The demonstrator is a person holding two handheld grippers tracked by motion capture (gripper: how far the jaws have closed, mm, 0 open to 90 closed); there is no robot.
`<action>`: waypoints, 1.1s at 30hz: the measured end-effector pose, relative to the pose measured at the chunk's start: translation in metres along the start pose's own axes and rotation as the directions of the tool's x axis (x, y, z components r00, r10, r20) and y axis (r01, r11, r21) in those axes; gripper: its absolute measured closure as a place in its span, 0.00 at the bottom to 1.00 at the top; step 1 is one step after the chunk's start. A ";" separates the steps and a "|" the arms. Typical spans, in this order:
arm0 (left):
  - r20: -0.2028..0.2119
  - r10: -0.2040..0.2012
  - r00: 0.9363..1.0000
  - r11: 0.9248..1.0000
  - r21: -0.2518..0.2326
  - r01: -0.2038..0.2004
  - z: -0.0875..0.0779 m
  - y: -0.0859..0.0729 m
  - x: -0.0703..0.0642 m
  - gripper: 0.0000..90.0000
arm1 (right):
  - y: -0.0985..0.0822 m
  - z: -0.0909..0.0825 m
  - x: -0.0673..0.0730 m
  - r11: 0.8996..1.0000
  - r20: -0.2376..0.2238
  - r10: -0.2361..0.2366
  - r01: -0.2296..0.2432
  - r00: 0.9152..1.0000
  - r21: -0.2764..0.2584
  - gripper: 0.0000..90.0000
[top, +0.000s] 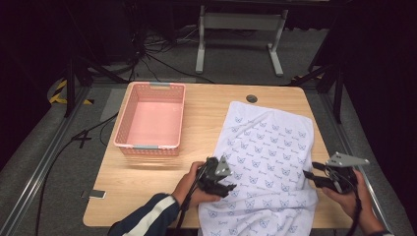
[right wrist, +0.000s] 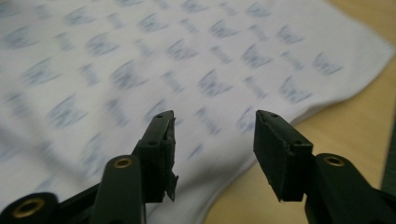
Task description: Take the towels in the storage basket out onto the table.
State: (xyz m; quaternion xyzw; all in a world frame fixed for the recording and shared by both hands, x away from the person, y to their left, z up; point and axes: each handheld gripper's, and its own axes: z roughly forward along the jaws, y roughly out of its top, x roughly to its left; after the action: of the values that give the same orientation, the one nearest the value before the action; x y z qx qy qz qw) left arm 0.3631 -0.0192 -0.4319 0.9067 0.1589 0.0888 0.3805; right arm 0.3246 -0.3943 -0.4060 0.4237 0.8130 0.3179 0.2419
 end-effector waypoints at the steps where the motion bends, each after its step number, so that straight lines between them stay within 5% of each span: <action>1: -0.010 -0.012 1.000 1.000 -0.025 0.012 0.009 0.007 0.008 0.39 | 0.005 0.006 -0.003 1.000 0.022 0.012 -0.012 1.000 -0.008 0.54; 3: -0.056 0.017 0.998 1.000 -0.005 -0.018 0.027 0.021 0.025 0.38 | 0.017 0.025 -0.010 1.000 0.017 0.021 -0.020 1.000 -0.012 0.54; 5: -0.077 -0.016 0.997 1.000 -0.007 0.016 0.042 0.029 0.044 0.38 | 0.026 0.046 -0.020 1.000 0.056 0.005 -0.006 0.998 0.009 0.53; 6: -0.100 -0.018 0.995 1.000 0.009 0.019 0.047 0.032 0.053 0.37 | 0.029 0.055 -0.030 0.999 0.040 0.039 -0.040 0.998 0.009 0.53; 8: -0.118 -0.091 0.989 0.996 0.002 0.092 0.058 0.032 0.074 0.37 | 0.031 0.071 -0.048 0.996 0.074 0.081 -0.083 0.994 0.024 0.53; 11: -0.143 -0.127 0.981 0.992 0.000 0.129 0.064 0.027 0.085 0.38 | 0.031 0.080 -0.060 0.993 0.072 0.112 -0.114 0.991 0.018 0.54; 12: -0.118 -0.161 0.980 0.986 0.012 0.163 0.066 0.024 0.090 0.38 | 0.031 0.084 -0.064 0.994 0.087 0.108 -0.110 0.990 0.023 0.53; 16: -0.109 -0.176 0.978 0.984 0.018 0.179 0.066 0.012 0.094 0.41 | 0.030 0.100 -0.076 0.989 0.073 0.125 -0.131 0.989 0.075 0.52; 19: -0.118 -0.172 0.978 0.984 0.027 0.176 0.062 0.010 0.095 0.43 | 0.032 0.109 -0.079 0.991 0.082 0.102 -0.108 0.991 0.077 0.52; 21: -0.123 -0.184 0.975 0.981 0.032 0.189 0.060 0.009 0.096 0.45 | 0.035 0.115 -0.083 0.988 0.058 0.128 -0.132 0.990 0.080 0.51; 25: -0.168 -0.221 0.961 0.974 0.014 0.227 0.060 0.007 0.098 0.45 | 0.048 0.130 -0.095 0.981 0.036 0.170 -0.172 0.985 0.091 0.51; 33: -0.278 -0.311 0.909 0.948 -0.021 0.318 0.052 -0.003 0.104 0.45 | 0.073 0.162 -0.100 0.986 0.024 0.154 -0.155 0.988 0.060 0.51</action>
State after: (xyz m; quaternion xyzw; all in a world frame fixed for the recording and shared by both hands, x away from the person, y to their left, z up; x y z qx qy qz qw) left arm 0.4739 -0.0150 -0.4655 0.8525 0.3556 0.1507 0.3523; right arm 0.5235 -0.3955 -0.4510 0.4957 0.7848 0.3061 0.2113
